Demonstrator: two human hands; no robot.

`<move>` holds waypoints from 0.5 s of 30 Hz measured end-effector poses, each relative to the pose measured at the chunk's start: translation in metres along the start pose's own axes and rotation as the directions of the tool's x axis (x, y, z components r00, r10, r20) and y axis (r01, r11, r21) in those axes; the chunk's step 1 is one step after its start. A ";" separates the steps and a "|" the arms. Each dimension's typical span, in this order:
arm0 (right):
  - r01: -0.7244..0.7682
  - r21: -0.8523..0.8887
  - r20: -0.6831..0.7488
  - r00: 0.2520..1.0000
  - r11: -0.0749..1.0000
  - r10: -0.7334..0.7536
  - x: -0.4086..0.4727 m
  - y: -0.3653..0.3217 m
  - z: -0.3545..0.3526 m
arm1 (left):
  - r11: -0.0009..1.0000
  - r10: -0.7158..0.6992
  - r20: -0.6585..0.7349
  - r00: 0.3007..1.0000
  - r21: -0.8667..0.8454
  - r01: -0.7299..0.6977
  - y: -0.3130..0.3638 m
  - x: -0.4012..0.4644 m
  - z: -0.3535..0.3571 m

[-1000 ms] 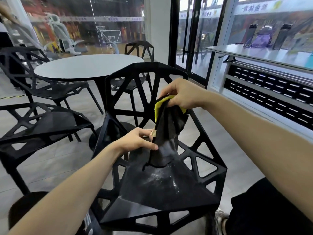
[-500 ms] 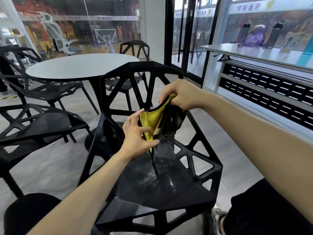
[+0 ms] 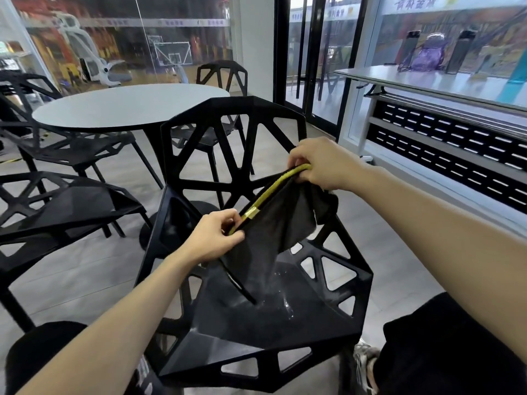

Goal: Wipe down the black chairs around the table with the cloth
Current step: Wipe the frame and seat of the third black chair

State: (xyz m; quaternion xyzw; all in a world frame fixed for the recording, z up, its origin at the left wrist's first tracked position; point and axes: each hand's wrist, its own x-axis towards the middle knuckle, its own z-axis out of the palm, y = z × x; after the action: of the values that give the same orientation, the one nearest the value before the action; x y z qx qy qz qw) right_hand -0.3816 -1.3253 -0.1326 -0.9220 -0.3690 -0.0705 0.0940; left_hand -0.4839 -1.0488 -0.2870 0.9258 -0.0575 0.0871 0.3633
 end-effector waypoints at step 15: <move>0.071 0.231 0.059 0.994 0.970 -0.087 -0.042 0.003 0.067 | 0.695 0.435 -0.015 0.900 0.641 -0.325 0.018 0.026 -0.137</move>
State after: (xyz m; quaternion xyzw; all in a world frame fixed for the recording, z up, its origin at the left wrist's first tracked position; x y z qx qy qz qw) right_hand -0.4051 -1.3402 -0.2068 -0.8914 -0.4142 0.0004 0.1838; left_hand -0.4782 -0.9693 -0.1714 0.9499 -0.1857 0.2510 0.0135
